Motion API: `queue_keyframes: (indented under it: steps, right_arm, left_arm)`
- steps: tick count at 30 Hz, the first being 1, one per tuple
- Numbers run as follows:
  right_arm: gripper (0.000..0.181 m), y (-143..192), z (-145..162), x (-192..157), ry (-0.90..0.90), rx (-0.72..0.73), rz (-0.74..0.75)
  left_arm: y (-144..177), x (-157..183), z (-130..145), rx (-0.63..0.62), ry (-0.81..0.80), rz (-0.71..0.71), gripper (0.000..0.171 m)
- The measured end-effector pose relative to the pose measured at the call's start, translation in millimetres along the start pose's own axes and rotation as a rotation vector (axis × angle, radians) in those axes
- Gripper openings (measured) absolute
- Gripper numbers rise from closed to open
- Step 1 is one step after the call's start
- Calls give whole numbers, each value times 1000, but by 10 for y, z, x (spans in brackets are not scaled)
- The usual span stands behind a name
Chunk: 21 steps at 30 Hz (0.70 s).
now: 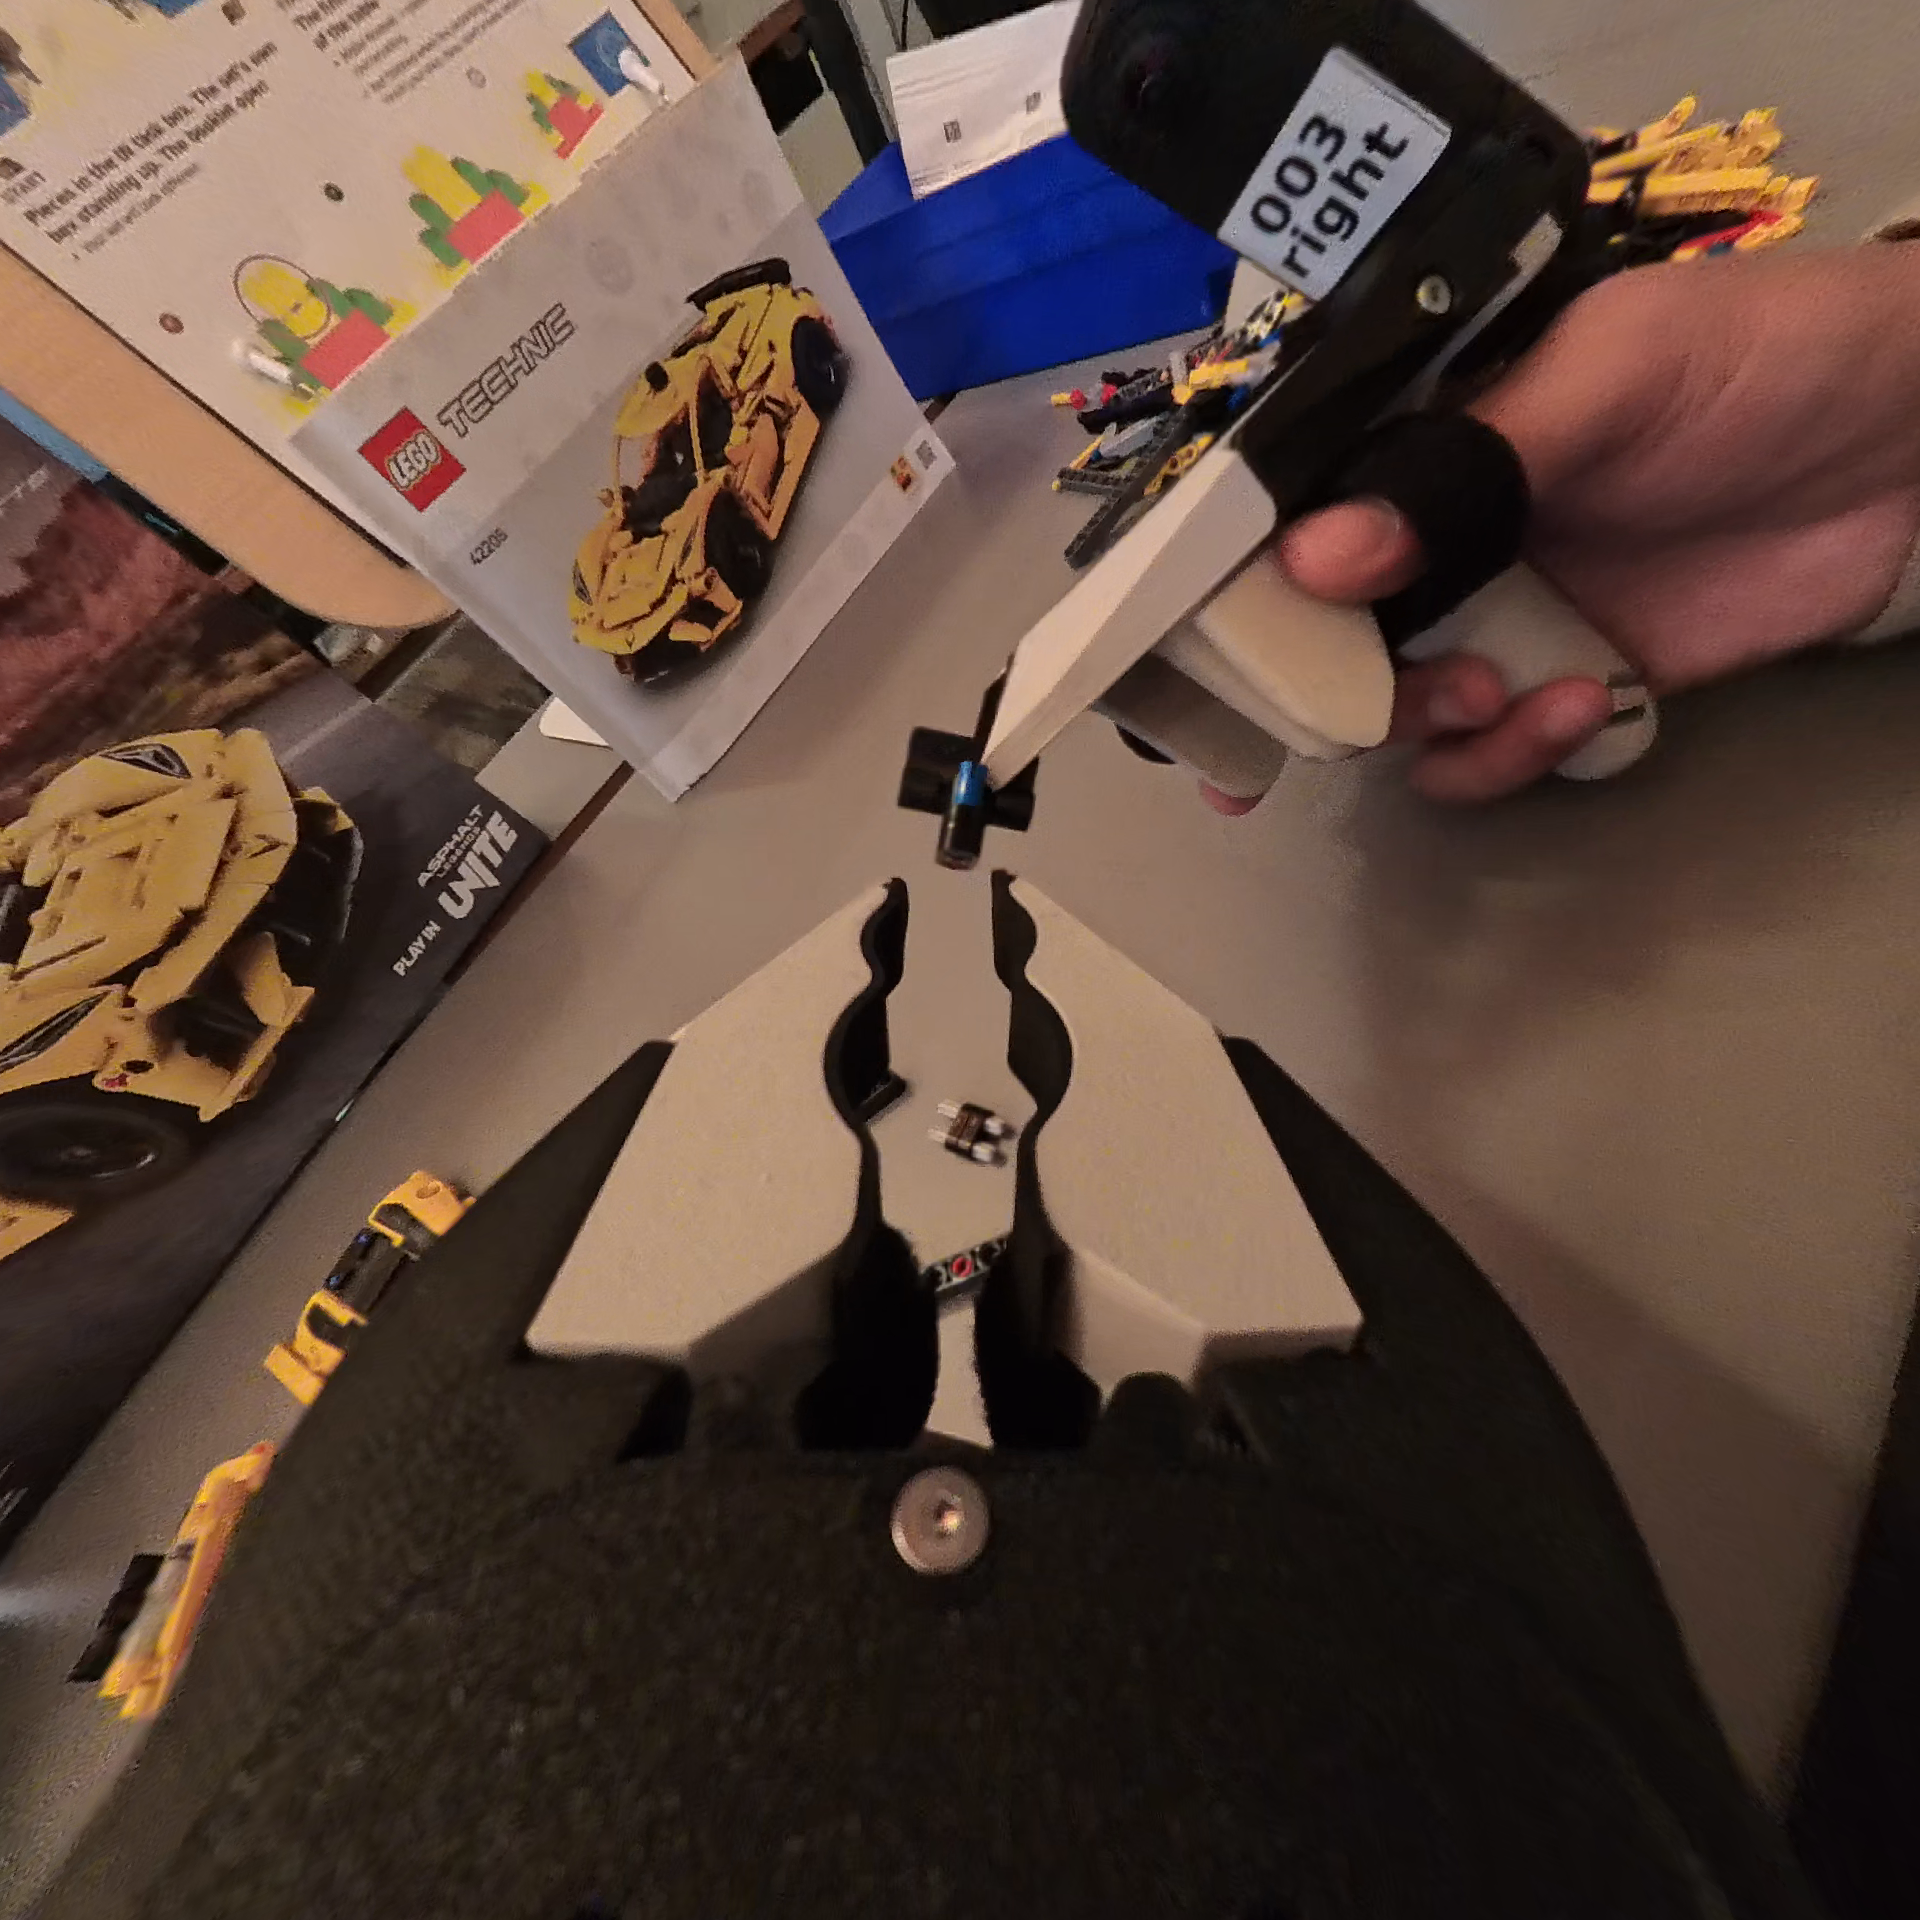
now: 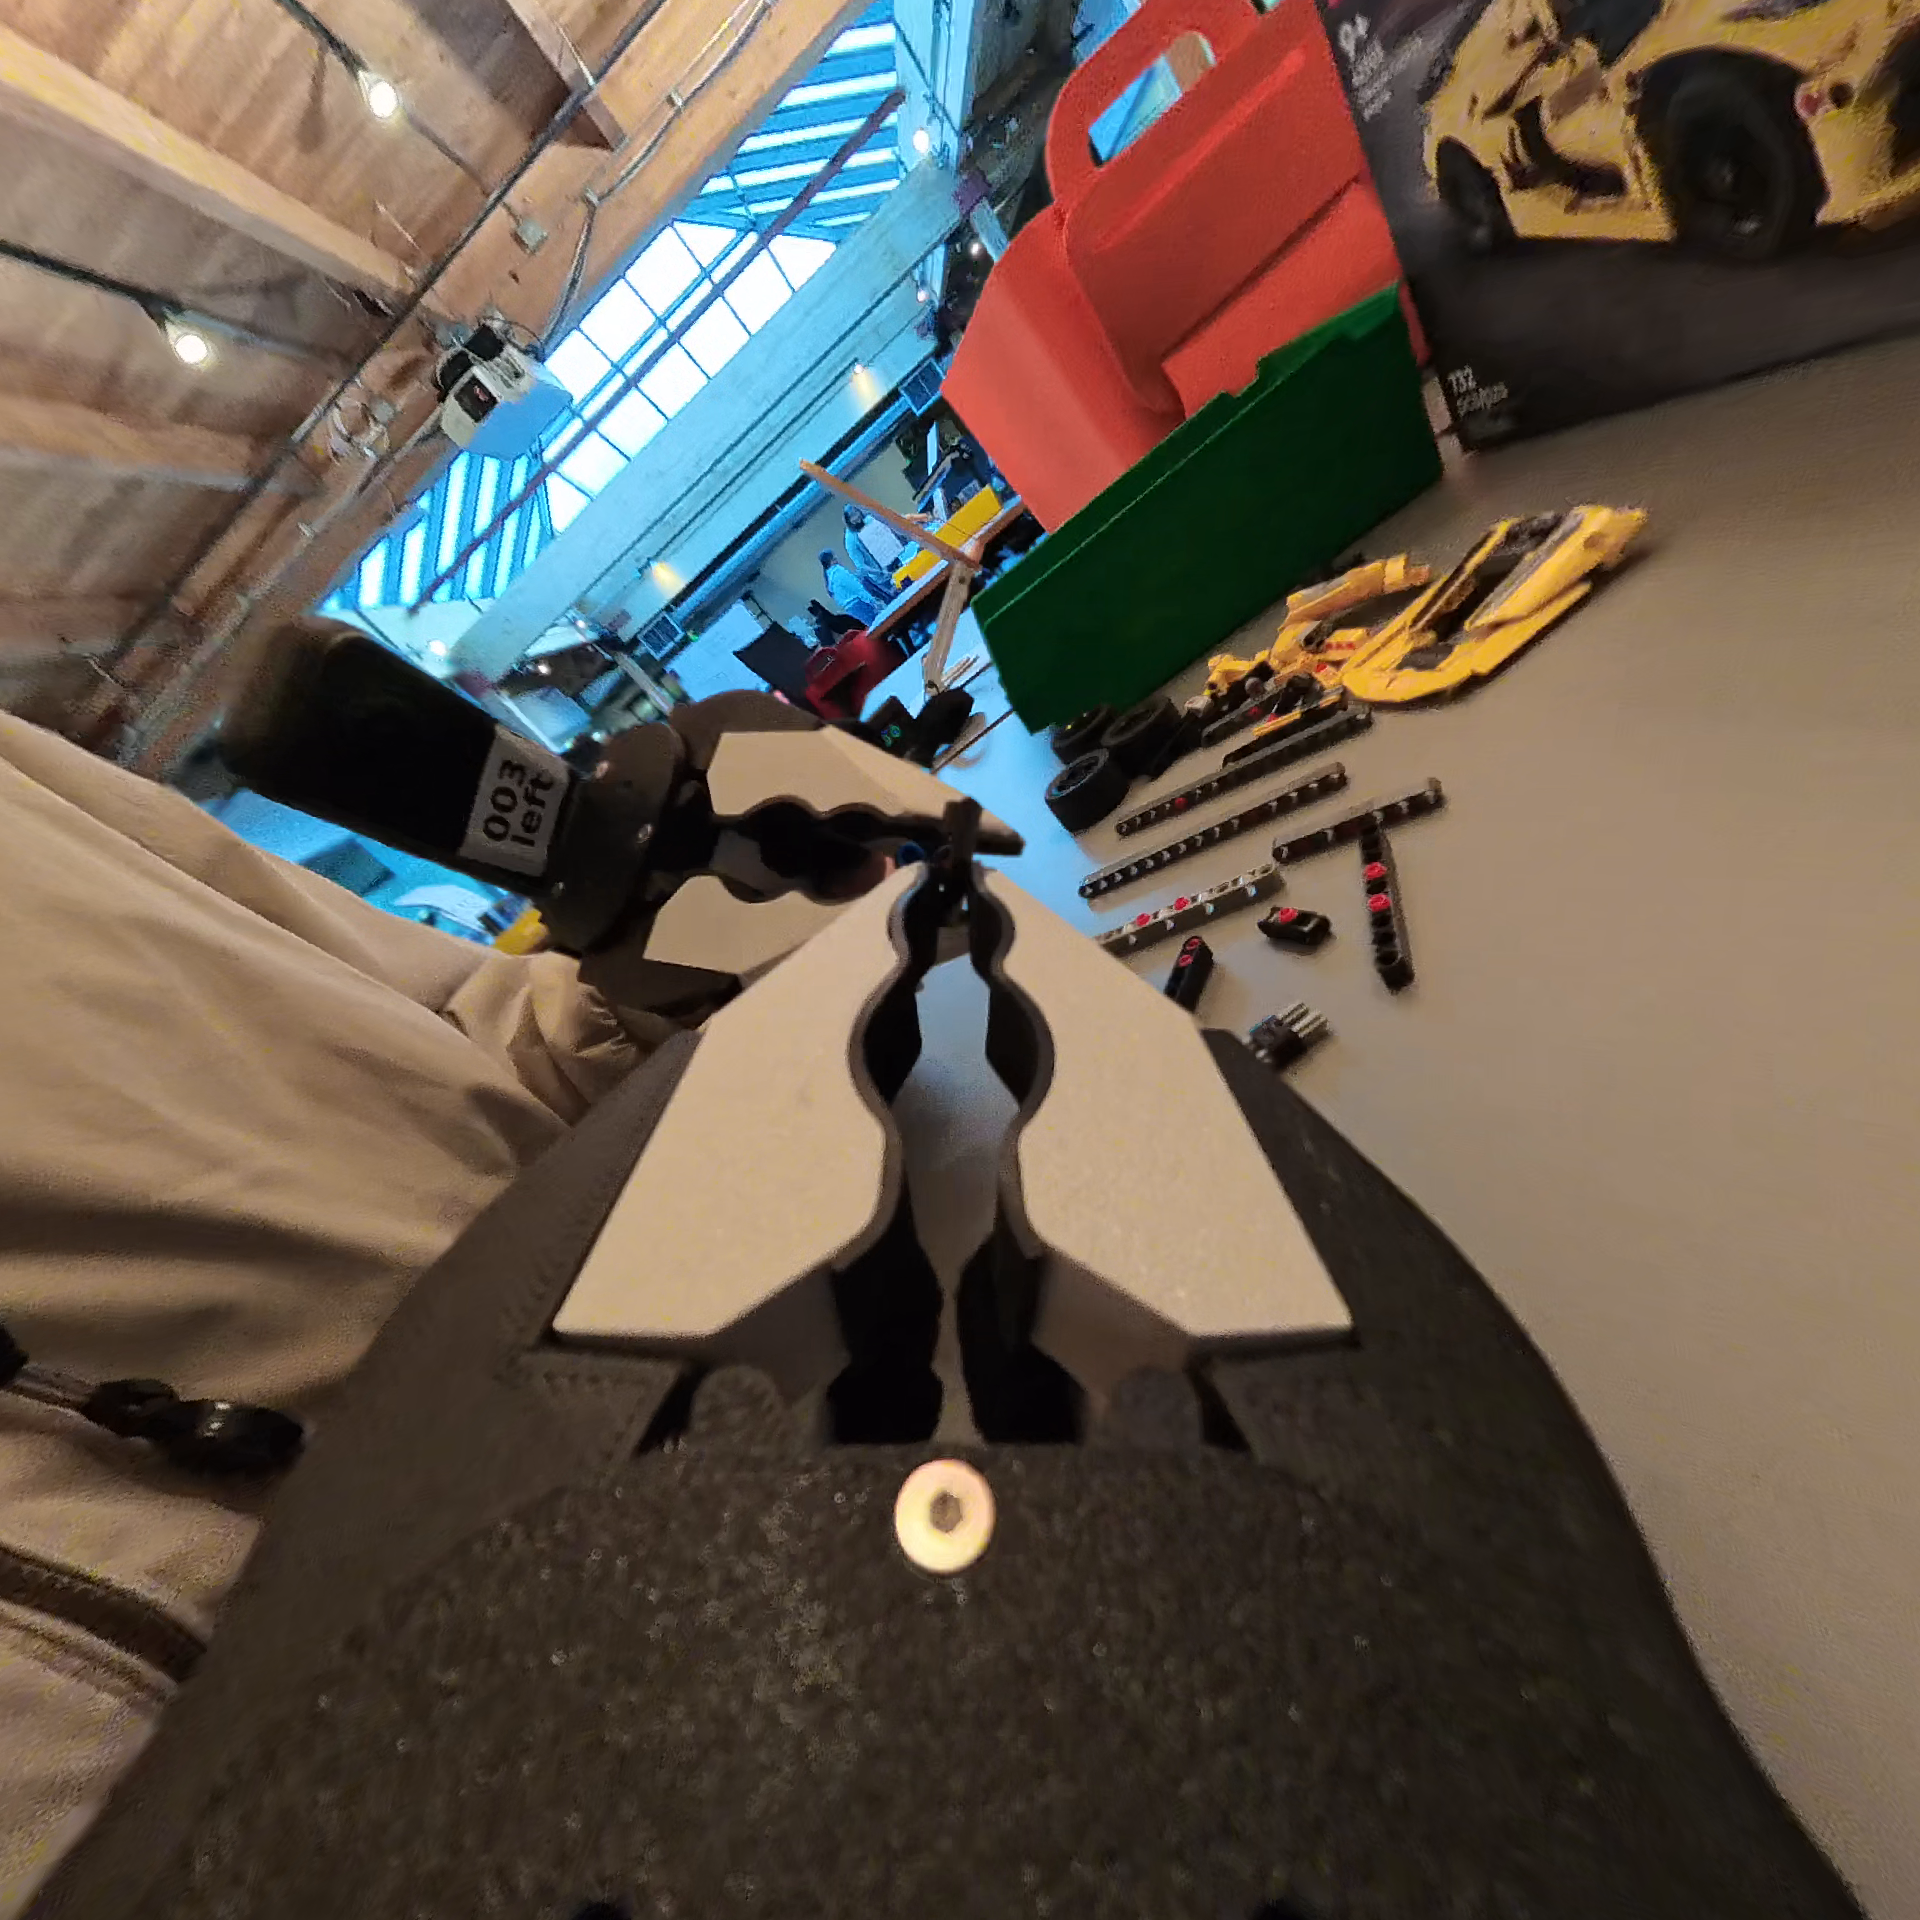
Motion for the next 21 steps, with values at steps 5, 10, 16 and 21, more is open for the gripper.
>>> queue_keyframes:
  steps: [5, 10, 16, 21]
  right_arm:
    - [4, -19, 35, -11, 100, -85, 83]
    - [4, -33, 74, -1, 125, -135, 126]
    - [4, -11, 98, 28, 91, -153, 137]
    - [1, 76, 91, 101, -65, -129, 59]
  left_arm:
    - [-39, 82, 31, -29, -139, -85, 14]
    - [-88, 182, 89, -81, -295, -142, 9]
    - [-132, 187, 109, -113, -245, -123, 7]
    - [-149, 224, 90, -94, -327, -135, 7]
Point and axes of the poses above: each gripper's, where its closed fingertips meet, y back along the fingers, z out of its underside, x = y × z across the jaws, the point moved 9 cm from there along y, back along the fingers, and after that the axes turned 8 degrees about y, right-handed, at the moved point
